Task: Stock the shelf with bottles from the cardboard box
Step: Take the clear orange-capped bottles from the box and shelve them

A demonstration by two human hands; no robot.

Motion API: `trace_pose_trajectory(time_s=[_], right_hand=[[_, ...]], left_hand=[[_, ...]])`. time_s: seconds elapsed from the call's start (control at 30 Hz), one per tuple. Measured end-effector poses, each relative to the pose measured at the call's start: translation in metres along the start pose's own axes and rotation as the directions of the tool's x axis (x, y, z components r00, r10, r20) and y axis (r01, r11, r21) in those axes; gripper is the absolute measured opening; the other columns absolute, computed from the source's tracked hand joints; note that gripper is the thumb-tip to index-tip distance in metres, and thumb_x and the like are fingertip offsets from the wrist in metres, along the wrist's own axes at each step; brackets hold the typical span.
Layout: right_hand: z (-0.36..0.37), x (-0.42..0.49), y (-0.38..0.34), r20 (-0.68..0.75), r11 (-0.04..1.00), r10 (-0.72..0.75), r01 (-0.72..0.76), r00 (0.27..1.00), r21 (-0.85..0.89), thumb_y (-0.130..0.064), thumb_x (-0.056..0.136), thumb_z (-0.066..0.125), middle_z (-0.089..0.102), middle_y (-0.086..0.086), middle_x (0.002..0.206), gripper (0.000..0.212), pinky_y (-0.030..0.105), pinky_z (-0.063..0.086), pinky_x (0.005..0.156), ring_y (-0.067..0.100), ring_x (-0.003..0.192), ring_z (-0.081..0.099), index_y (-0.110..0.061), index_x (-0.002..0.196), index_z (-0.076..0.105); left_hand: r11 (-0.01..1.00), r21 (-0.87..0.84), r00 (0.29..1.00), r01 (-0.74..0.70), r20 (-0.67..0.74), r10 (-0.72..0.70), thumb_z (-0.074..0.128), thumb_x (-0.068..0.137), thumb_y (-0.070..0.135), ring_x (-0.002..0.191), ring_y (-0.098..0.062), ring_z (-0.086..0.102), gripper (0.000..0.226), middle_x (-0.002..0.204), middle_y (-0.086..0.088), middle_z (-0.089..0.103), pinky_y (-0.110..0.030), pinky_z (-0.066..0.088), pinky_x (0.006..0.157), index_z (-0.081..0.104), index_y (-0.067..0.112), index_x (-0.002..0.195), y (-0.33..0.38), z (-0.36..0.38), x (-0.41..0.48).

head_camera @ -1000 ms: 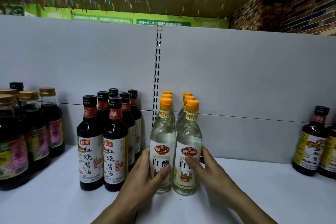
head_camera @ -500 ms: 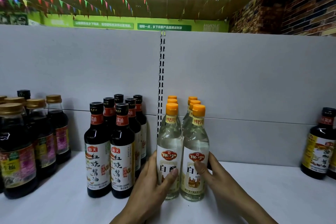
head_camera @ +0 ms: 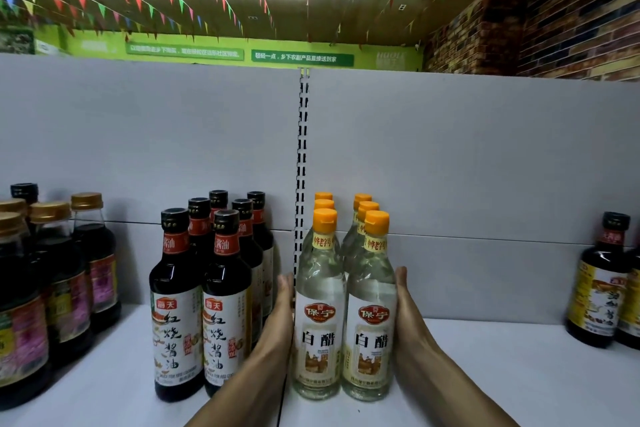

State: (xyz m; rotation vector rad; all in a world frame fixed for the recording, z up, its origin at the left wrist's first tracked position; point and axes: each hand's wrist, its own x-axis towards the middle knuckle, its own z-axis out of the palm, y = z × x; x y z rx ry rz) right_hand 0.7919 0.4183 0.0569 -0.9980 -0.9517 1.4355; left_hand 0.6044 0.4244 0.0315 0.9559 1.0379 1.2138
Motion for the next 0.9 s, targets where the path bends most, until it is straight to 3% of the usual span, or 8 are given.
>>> trace_pose_trajectory(time_s=[0.1,0.17,0.27,0.43,0.57,0.7,0.8,0.9], right_hand=[[0.003,-0.001,0.004,0.066,0.997,0.003,-0.009,0.998,0.078,-0.073,0.095,0.023,0.075,0.019,0.117,0.08,0.05,0.054,0.094,0.036,0.102,0.075,-0.016,0.123,0.071],[0.0,0.001,0.007,0.086,0.995,-0.012,0.004,0.996,0.098,-0.073,0.095,0.023,0.075,0.019,0.117,0.079,0.049,0.054,0.093,0.035,0.102,0.075,-0.016,0.123,0.071],[-0.001,0.003,0.011,0.085,0.996,0.001,-0.009,0.996,0.087,-0.074,0.095,0.022,0.074,0.017,0.121,0.081,0.052,0.052,0.1,0.036,0.109,0.073,-0.018,0.126,0.071],[-0.002,0.003,0.012,0.122,0.992,0.003,-0.018,0.993,0.124,-0.078,0.093,0.023,0.072,0.018,0.126,0.083,0.06,0.042,0.113,0.038,0.118,0.068,-0.02,0.122,0.075],[-0.004,0.006,0.013,0.11,0.995,0.009,-0.02,0.994,0.102,-0.077,0.094,0.022,0.072,0.017,0.125,0.082,0.058,0.044,0.111,0.037,0.116,0.069,-0.02,0.123,0.074],[-0.004,0.003,0.007,0.09,0.998,-0.014,0.009,0.996,0.054,-0.074,0.096,0.02,0.074,0.016,0.121,0.08,0.052,0.05,0.103,0.034,0.11,0.073,-0.021,0.119,0.076],[-0.008,0.004,0.004,0.078,0.998,-0.063,0.065,0.995,-0.021,-0.078,0.093,0.021,0.073,0.01,0.125,0.078,0.054,0.046,0.109,0.031,0.117,0.07,-0.026,0.128,0.069],[-0.013,-0.001,-0.002,0.089,0.982,-0.134,0.145,0.987,-0.119,-0.096,0.076,0.032,0.06,-0.01,0.145,0.088,0.055,0.029,0.122,0.019,0.139,0.052,-0.043,0.142,0.054]], left_hand=[[0.999,0.015,0.998,0.041,0.047,-0.042,0.018,0.098,0.072,0.113,-0.023,0.07,0.074,0.122,-0.004,0.076,-0.039,0.056,0.084,0.064,0.03,0.137,-0.008,-0.004,0.004],[0.998,0.026,0.995,0.06,0.082,-0.062,0.017,0.099,0.072,0.114,-0.023,0.07,0.075,0.119,-0.004,0.077,-0.046,0.054,0.097,0.071,0.029,0.128,-0.009,-0.004,0.003],[0.998,0.012,0.991,0.059,0.123,-0.06,0.016,0.1,0.072,0.121,-0.026,0.068,0.073,0.122,-0.004,0.076,-0.055,0.042,0.114,0.077,0.034,0.117,-0.009,-0.003,-0.002],[0.998,0.006,0.989,0.064,0.133,-0.065,0.017,0.103,0.068,0.119,-0.026,0.069,0.073,0.12,-0.006,0.076,-0.053,0.042,0.114,0.072,0.025,0.126,-0.009,-0.001,-0.002],[0.998,0.024,0.992,0.051,0.114,-0.053,0.018,0.103,0.067,0.115,-0.024,0.07,0.07,0.117,-0.004,0.078,-0.048,0.048,0.109,0.072,0.027,0.124,-0.011,-0.002,0.0],[1.0,0.026,0.995,0.004,0.095,-0.006,0.017,0.1,0.07,0.105,-0.015,0.074,0.07,0.118,0.0,0.077,-0.035,0.055,0.086,0.069,0.032,0.128,-0.01,-0.002,0.0],[0.998,0.017,0.997,-0.054,0.057,0.053,0.023,0.09,0.082,0.13,-0.019,0.061,0.074,0.14,0.004,0.066,-0.042,0.051,0.103,0.053,0.042,0.144,-0.013,-0.01,0.006],[0.988,0.005,0.981,-0.157,0.114,0.155,0.032,0.08,0.094,0.146,-0.018,0.042,0.078,0.158,0.011,0.047,-0.054,0.028,0.123,0.042,0.055,0.147,-0.006,-0.011,-0.003]])
